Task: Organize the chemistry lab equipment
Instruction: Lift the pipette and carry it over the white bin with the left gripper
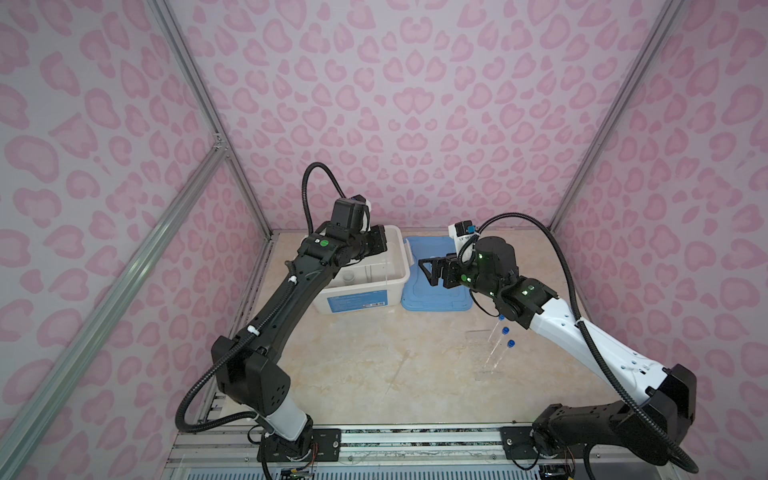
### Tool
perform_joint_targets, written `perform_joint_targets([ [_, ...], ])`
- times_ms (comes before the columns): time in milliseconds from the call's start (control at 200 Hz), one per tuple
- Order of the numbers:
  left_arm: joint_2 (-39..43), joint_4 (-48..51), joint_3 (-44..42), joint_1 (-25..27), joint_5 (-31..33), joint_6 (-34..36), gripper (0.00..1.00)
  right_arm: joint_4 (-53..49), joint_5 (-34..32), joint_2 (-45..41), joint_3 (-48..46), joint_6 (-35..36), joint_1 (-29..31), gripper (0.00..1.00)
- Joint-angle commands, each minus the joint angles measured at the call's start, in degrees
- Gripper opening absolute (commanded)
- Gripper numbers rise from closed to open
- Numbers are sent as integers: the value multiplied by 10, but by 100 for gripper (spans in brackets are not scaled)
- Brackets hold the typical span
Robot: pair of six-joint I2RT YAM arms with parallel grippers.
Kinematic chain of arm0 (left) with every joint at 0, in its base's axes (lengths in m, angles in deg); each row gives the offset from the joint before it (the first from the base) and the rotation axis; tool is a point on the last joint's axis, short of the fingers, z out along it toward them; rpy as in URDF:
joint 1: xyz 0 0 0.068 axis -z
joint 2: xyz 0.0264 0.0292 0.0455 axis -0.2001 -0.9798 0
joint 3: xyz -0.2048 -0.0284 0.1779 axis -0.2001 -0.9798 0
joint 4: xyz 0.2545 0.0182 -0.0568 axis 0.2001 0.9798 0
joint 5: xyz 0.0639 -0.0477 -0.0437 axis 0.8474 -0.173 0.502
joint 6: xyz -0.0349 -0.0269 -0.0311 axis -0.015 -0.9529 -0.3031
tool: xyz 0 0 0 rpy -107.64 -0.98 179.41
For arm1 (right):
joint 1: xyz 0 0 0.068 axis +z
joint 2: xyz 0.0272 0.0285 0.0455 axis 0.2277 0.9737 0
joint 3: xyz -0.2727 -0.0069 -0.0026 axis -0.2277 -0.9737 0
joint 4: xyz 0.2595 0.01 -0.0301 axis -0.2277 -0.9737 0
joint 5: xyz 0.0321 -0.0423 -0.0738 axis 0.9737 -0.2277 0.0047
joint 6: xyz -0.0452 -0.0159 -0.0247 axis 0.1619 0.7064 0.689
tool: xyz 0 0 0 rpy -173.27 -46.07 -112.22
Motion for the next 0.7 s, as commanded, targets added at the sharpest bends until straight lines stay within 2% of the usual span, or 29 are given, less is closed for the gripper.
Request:
perform_joint_targets([
  [0, -40, -27, 33, -7, -5, -12, 5, -17, 11, 30, 30, 37, -3, 97],
  [295, -156, -56, 85, -17, 7, -12, 4, -37, 20, 117, 110, 82, -3, 96],
  [695, -216, -101, 64, -17, 5, -8, 4, -46, 31, 172, 146, 109, -1, 94],
])
